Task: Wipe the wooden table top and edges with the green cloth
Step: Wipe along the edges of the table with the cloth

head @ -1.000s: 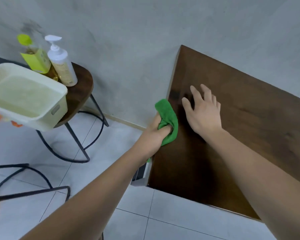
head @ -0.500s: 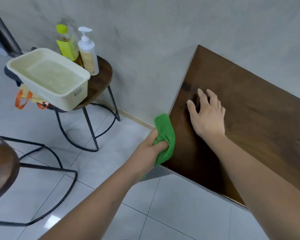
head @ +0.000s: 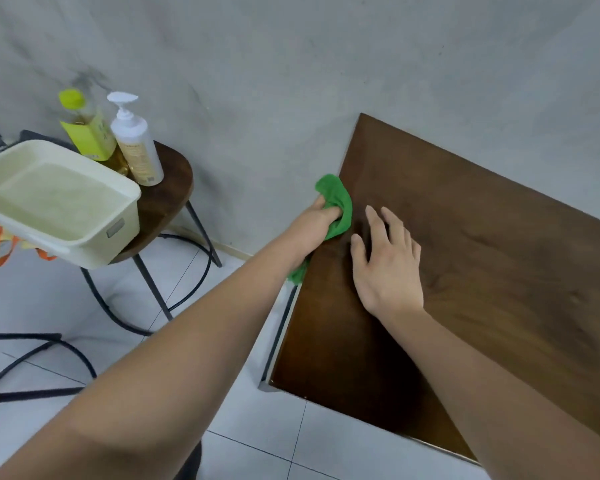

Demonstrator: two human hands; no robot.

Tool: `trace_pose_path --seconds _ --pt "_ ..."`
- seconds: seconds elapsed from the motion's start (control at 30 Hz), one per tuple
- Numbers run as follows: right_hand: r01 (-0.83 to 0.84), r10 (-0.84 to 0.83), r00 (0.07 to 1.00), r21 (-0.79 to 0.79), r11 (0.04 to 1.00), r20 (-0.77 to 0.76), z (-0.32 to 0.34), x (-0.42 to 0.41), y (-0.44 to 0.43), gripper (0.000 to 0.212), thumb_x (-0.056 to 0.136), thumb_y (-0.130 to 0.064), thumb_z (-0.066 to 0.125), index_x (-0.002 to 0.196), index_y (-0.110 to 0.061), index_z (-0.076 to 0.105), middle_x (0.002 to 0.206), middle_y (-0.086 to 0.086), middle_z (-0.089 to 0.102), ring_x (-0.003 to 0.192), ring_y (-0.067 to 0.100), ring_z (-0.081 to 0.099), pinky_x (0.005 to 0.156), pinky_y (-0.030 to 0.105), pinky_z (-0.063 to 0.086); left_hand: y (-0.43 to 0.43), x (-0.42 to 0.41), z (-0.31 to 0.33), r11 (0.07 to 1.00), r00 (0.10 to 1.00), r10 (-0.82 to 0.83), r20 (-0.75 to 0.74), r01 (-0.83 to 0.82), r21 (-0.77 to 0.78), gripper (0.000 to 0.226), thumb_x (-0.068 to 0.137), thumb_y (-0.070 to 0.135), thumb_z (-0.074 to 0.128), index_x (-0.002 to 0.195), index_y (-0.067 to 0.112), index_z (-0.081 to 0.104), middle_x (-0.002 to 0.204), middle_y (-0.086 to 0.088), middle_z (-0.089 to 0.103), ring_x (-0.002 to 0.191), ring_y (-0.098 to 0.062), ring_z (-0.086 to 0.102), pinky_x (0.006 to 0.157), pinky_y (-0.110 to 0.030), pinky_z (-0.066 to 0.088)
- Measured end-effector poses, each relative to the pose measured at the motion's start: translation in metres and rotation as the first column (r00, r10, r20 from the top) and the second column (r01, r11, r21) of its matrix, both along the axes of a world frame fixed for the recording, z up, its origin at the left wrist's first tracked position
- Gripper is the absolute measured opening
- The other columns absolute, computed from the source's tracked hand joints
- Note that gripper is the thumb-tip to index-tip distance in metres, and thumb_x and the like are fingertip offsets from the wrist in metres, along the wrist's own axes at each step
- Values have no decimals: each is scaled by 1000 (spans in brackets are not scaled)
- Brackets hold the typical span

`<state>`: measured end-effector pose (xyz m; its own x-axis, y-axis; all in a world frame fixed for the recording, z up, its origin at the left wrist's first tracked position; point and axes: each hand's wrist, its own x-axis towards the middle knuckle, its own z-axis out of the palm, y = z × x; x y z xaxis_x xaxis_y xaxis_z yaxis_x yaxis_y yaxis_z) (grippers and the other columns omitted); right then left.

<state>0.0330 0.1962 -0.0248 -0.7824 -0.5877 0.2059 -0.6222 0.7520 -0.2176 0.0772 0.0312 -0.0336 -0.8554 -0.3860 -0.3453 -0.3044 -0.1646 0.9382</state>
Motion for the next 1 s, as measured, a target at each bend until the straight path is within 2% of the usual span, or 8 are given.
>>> trace_pose_path --seconds 0.27,0.37,0.53,0.6,0.73,0.8,0.9,1.0 --pt "34 -34 999 -31 999 14 0 0 3 58 117 -47 39 171 -27 36 177 2 34 163 23 30 134 50 23 -5 -14 -5 999 1000 -13 -4 13 35 54 114 37 50 167 40 41 149 3 65 134 -20 64 122 -45 46" --pt "47 -45 999 -61 997 20 2 2 4 56 118 -42 41 170 -23 39 175 4 37 160 24 34 132 49 26 5 13 -8 999 999 -36 -23 37 27 53 114 38 49 164 50 38 142 17 63 128 -6 63 111 -29 48" --pt "54 -49 997 -96 994 53 5 4 4 53 118 -44 39 166 -22 46 171 4 42 157 25 39 129 50 32 24 63 -9 997 997 -73 -11 73 -1 39 116 33 50 121 71 47 119 34 66 102 24 63 77 2 46" --pt "47 -39 997 -110 993 72 6 3 5 55 118 -53 35 163 -25 50 169 0 43 156 22 39 129 49 33 32 79 -10 994 997 -82 2 82 -70 36 116 34 50 122 70 47 122 28 67 107 19 64 85 -3 48" --pt "-42 55 995 -148 988 83 7 3 9 62 112 -71 41 155 -30 58 163 -9 46 152 17 42 124 43 35 39 91 -10 977 999 -49 23 53 -205 26 113 31 54 137 41 56 120 10 71 112 -5 69 105 -42 57" --pt "-99 112 991 -153 983 77 8 4 10 64 108 -77 46 150 -31 62 160 -9 48 151 16 43 121 40 35 37 89 -5 940 997 -74 11 73 -333 37 111 30 56 148 32 51 131 7 66 118 -11 67 102 -40 57" --pt "-152 166 984 -178 972 64 7 5 12 50 104 -68 62 132 -27 73 154 -6 54 146 16 46 116 38 36 39 80 4 793 978 -186 99 209 -572 62 110 36 55 168 30 34 178 6 25 140 -14 56 102 -29 50" --pt "-137 166 983 -285 949 77 7 3 15 12 101 -32 75 104 -20 74 144 -2 62 139 18 51 113 45 41 46 69 7 579 950 -170 262 312 -754 68 109 46 50 171 29 30 185 4 -10 167 -25 22 127 -45 37"
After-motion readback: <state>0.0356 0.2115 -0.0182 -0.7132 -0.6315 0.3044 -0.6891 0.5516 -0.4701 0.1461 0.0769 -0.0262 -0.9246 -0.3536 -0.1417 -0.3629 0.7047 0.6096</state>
